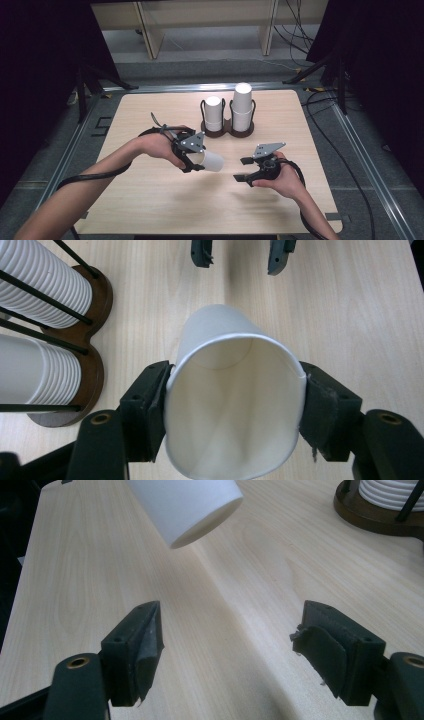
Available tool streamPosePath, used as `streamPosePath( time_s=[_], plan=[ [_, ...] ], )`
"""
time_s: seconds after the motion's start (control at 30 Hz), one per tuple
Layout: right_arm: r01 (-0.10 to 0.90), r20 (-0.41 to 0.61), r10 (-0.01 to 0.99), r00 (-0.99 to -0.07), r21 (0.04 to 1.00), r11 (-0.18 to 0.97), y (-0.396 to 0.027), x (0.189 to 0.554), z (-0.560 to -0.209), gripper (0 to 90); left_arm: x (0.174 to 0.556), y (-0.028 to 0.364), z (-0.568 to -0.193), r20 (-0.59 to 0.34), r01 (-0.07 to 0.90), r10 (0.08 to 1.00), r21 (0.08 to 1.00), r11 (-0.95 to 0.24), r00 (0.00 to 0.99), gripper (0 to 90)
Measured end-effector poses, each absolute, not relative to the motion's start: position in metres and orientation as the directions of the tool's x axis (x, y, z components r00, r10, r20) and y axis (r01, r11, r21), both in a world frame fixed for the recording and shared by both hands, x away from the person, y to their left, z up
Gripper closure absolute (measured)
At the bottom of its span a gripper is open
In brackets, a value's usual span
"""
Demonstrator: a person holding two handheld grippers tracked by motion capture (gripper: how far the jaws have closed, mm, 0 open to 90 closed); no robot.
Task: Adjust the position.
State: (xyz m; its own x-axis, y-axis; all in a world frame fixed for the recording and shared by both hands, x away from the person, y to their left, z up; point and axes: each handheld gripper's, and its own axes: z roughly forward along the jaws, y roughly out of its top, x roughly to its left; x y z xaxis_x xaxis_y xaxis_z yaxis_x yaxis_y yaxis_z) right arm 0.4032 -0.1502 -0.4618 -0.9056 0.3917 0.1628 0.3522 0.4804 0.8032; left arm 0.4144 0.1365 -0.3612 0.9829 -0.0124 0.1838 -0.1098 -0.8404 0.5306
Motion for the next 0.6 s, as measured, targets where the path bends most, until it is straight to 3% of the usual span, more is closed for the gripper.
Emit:
streamPosePath(
  time_s=[0.6],
  plan=[
    [0.339,0.158,0.368,-0.916,0.795,0.503,-0.139,0.405,-0.457,26.3,0.413,0.13,-0.361,0.175,-0.13,-0.055,0.453,-0.882,0.983,35.2]
  ],
)
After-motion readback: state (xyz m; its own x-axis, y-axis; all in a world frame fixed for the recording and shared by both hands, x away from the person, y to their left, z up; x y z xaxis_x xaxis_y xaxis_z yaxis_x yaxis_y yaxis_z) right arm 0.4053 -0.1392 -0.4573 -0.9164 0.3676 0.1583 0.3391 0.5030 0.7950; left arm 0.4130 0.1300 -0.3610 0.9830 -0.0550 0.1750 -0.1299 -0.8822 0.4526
